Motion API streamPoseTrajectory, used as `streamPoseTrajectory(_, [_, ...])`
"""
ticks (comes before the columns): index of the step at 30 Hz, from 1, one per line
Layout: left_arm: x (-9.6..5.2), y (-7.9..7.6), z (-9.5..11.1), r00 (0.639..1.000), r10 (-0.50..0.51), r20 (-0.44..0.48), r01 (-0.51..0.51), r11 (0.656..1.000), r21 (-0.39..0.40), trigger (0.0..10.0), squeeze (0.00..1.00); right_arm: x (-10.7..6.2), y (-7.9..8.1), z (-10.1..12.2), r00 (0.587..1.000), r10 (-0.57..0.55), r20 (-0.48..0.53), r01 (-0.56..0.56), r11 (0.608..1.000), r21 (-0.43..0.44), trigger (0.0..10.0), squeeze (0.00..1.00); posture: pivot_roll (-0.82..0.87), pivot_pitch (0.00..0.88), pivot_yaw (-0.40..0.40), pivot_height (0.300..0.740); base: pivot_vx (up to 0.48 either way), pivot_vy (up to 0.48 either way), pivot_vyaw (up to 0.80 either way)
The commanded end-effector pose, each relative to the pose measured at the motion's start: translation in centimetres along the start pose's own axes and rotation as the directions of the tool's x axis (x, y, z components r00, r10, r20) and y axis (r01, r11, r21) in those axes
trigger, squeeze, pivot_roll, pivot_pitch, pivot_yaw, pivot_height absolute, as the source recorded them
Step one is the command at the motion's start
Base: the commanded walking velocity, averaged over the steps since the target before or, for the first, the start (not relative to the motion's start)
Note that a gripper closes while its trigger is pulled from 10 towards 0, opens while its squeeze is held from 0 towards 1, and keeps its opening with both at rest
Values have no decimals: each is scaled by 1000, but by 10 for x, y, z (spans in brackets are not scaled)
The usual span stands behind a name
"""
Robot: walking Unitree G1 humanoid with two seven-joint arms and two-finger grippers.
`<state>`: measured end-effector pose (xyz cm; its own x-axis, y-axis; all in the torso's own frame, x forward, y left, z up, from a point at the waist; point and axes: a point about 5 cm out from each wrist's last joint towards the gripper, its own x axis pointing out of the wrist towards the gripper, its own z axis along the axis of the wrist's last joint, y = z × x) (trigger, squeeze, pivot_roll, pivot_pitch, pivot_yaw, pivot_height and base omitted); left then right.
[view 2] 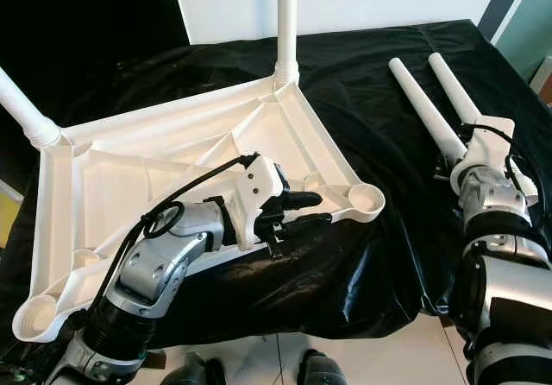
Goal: Building children table
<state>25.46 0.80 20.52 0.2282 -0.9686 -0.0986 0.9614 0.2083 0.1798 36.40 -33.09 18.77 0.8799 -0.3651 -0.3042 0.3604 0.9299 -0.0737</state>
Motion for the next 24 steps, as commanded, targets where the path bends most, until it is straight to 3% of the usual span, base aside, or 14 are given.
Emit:
streamPoseTrajectory(1, [0,1,1,998,62,0,-62,998,-5,10000,0,0,0,-7,997,42,-63,-40,999,24,10000,0,-96,195,53,740,0,0,0])
streamPoseTrajectory(14, [5,-1,3,998,68,16,-68,997,-24,10000,0,-3,11,2,954,240,-180,-236,971,39,9765,0,-122,212,36,740,0,0,0])
streamPoseTrajectory(15, [6,-2,3,998,67,20,-66,997,-28,10000,0,-4,12,1,943,260,-207,-256,966,49,8039,0,-123,214,32,740,0,0,0])
streamPoseTrajectory(16, [6,-2,3,998,67,20,-66,997,-28,10000,0,-4,12,1,943,260,-207,-256,966,49,8039,0,-123,214,32,740,0,0,0])
streamPoseTrajectory(17, [7,-3,4,998,65,25,-65,997,-33,10000,0,-4,13,-1,934,269,-235,-267,963,41,4549,0,-123,215,29,740,0,0,0])
streamPoseTrajectory(20, [9,-5,4,997,66,29,-65,997,-37,10000,0,-5,12,-4,924,271,-269,-286,958,-17,4353,0,-123,215,22,740,0,0,0])
streamPoseTrajectory(21, [9,-5,5,997,72,31,-71,997,-40,10000,0,-5,11,-7,917,276,-288,-298,954,-35,667,0,-121,215,18,740,0,0,0])
streamPoseTrajectory(23, [9,-5,5,997,76,32,-75,996,-41,10000,0,-5,11,-9,912,279,-299,-306,951,-44,667,0,-121,215,18,740,0,0,0])
streamPoseTrajectory(24, [9,-5,5,996,81,33,-79,996,-42,10000,0,-6,11,-12,906,283,-315,-307,951,-30,0,0,-118,214,12,740,0,0,0])
